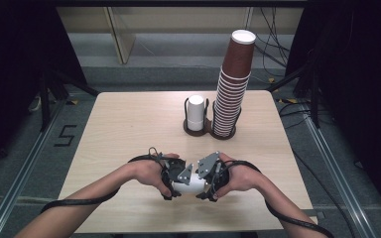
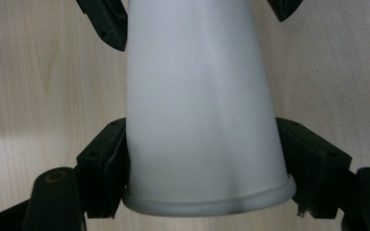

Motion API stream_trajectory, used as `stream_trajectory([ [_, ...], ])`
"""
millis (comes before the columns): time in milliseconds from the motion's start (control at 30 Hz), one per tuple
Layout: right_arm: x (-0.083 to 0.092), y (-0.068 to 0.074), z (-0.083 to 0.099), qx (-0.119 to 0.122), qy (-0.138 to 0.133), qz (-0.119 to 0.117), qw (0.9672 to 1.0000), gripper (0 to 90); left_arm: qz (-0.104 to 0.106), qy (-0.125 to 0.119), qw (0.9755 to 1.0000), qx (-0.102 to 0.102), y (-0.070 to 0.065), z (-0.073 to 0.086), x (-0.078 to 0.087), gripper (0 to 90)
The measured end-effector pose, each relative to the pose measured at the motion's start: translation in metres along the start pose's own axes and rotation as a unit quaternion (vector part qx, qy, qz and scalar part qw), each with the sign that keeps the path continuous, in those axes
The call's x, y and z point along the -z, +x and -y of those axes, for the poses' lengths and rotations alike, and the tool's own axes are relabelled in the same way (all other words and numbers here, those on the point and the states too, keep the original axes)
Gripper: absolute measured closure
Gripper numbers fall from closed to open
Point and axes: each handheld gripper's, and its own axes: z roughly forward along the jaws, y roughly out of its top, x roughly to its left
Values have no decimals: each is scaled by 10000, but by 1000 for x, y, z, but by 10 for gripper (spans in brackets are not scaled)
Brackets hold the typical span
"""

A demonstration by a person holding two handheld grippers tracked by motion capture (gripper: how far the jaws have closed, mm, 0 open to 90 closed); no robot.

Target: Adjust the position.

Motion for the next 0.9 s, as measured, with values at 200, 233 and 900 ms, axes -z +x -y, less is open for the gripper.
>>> stream_trajectory([
  [200,-2,0,-2,-31,18,0,10000,257,11,-48,10000,48,-1,-1,-1,254],
  [233,-2,-1,-2,23,4,-1,10000,260,6,-16,10000,8,-1,-1,0,254],
  [900,1,1,0,-250,175,41,9995,345,-29,-206,9998,38,-2,-7,-4,251],
])
